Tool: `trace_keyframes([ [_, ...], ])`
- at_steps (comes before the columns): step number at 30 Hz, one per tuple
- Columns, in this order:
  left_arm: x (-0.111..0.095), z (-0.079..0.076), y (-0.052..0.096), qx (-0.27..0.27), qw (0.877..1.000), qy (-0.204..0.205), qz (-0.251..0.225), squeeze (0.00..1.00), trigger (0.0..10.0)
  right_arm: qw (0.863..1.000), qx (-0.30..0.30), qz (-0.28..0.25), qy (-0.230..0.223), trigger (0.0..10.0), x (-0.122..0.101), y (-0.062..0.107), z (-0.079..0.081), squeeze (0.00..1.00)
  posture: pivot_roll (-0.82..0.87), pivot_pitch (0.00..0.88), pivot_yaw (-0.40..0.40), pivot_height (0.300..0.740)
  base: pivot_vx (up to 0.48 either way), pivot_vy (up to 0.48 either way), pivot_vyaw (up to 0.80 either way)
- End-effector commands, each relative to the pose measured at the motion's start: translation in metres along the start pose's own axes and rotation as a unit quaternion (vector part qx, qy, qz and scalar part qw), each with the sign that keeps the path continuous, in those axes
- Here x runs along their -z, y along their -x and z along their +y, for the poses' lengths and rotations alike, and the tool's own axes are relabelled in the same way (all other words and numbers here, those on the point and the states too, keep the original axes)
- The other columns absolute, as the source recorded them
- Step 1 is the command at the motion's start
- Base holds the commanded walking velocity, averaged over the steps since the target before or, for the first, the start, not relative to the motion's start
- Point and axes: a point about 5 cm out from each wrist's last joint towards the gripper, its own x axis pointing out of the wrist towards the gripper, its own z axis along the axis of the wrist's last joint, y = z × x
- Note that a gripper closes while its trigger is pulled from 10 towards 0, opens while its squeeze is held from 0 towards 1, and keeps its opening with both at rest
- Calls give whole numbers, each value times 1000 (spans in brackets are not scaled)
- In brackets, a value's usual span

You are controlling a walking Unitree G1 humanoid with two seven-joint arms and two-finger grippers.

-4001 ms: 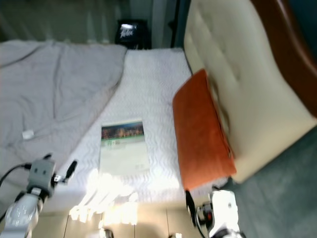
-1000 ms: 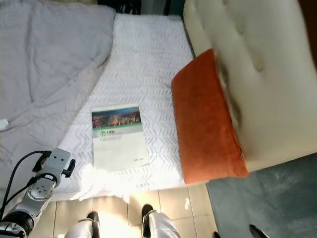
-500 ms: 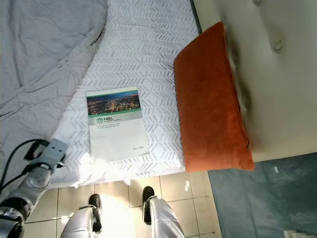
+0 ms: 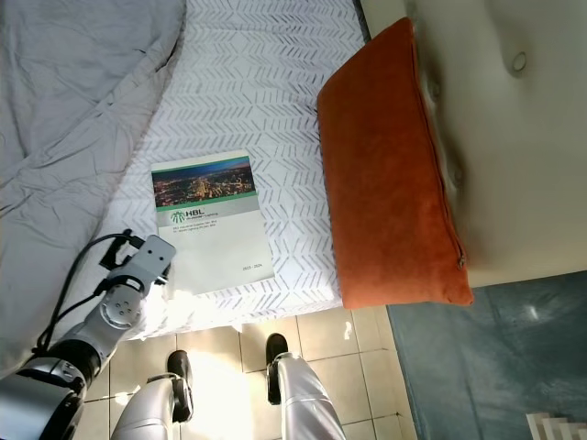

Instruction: Clean up the room

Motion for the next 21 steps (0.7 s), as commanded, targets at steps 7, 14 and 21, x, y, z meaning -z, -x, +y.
trace_keyframes([
  [7, 26, -15, 13, 10, 998, 1, 60, 0, 10000, 999, 8, 37, 7, 10000, 10, 12, -1, 0, -484, 545, -170, 740, 0, 0, 0],
  [14, 33, 13, 10, -45, 997, -13, 68, 0, 10000, 999, 6, 38, 7, 10000, 11, 12, 1, 0, -467, 547, -161, 740, 0, 0, 0],
  [21, 40, 45, 11, -120, 991, 13, 60, 0, 10000, 999, 3, 39, 1, 10000, 14, 11, 5, 0, -439, 561, -151, 740, 0, 0, 0],
])
